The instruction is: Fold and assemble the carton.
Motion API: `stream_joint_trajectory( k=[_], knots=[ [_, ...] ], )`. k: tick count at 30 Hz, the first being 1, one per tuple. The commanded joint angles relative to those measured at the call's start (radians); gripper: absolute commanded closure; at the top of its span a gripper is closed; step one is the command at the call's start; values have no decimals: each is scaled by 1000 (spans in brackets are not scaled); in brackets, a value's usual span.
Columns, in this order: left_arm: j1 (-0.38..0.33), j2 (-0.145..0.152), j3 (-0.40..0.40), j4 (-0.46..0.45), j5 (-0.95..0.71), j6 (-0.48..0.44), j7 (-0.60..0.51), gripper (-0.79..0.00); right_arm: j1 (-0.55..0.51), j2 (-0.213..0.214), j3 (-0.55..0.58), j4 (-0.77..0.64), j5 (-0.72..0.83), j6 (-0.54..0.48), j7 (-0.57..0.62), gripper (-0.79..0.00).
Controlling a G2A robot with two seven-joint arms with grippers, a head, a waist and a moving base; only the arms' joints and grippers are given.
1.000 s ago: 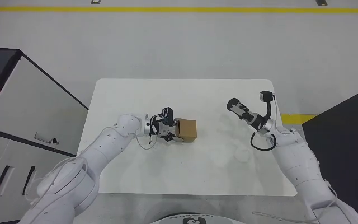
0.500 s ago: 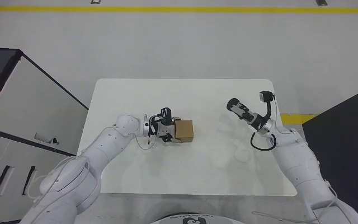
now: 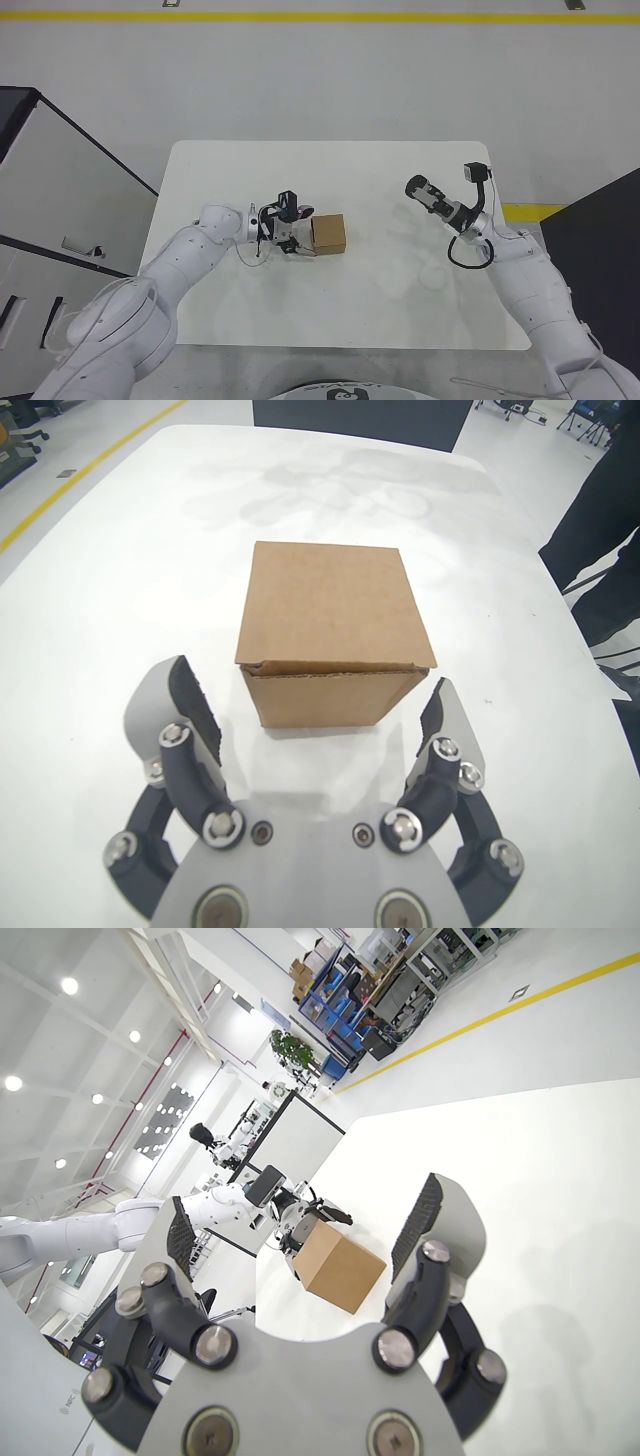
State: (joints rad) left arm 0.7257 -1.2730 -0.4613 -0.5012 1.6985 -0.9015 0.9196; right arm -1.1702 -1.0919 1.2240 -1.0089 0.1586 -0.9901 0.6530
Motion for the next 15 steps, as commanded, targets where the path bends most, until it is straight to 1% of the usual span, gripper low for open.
stream_joint_trajectory(
  k=[1,5,8,11,15],
  knots=[
    [6,11,1,-8,-5,5,4,-785,0,0,0,0,0,0,0,-785],
    [19,38,2,-33,-26,12,11,-785,0,0,0,0,0,0,0,-785],
    [28,73,0,-60,-51,20,19,-785,0,0,0,0,0,0,0,-785],
    [41,110,-4,-107,-89,23,23,-785,0,0,0,0,0,0,0,-785],
    [59,168,-13,-200,-143,18,18,-785,0,0,0,0,0,0,0,-785]
  ],
)
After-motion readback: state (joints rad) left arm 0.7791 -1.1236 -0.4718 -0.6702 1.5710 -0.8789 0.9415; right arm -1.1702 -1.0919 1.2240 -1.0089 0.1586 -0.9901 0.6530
